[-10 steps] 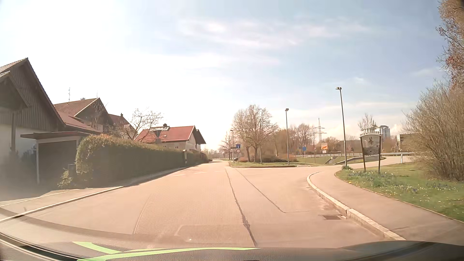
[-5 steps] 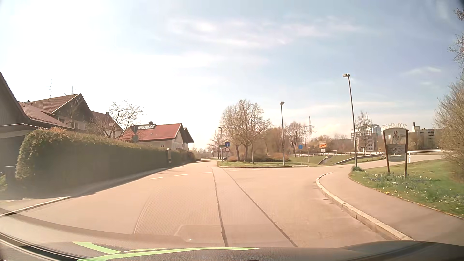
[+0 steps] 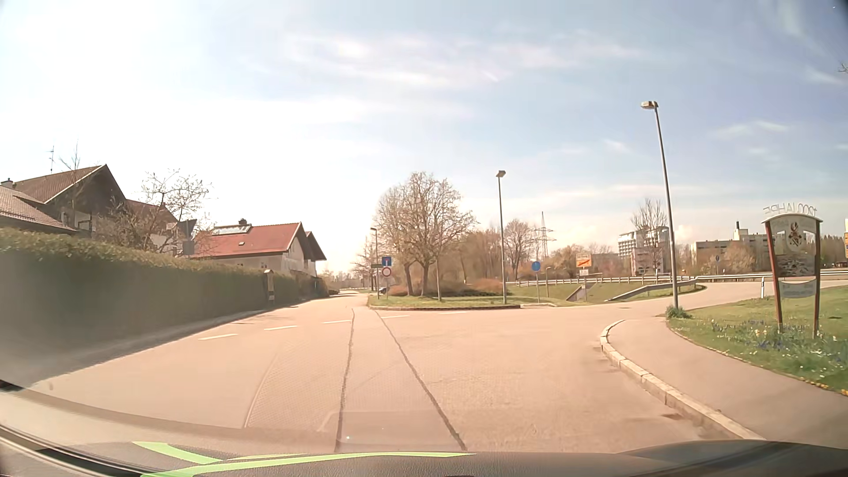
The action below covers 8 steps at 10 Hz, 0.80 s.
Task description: Follow the waypoints while adhering to traffic rules and regulations
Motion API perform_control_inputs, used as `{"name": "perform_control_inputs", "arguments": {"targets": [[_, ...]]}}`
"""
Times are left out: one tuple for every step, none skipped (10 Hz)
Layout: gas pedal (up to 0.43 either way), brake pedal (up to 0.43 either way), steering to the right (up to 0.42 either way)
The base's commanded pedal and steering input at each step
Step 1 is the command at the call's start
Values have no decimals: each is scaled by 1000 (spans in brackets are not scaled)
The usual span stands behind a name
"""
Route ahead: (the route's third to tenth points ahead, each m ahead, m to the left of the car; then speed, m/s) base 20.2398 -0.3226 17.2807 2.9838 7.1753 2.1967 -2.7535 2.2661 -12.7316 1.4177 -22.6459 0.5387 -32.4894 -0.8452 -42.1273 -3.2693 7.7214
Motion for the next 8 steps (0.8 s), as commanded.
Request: {"name": "perform_control_inputs", "arguments": {"targets": [[0, 238, 85], [0, 293, 88], [0, 317, 93], [0, 323, 101], [0, 335, 104], [0, 335, 105], [0, 329, 106], [0, 329, 109]]}}
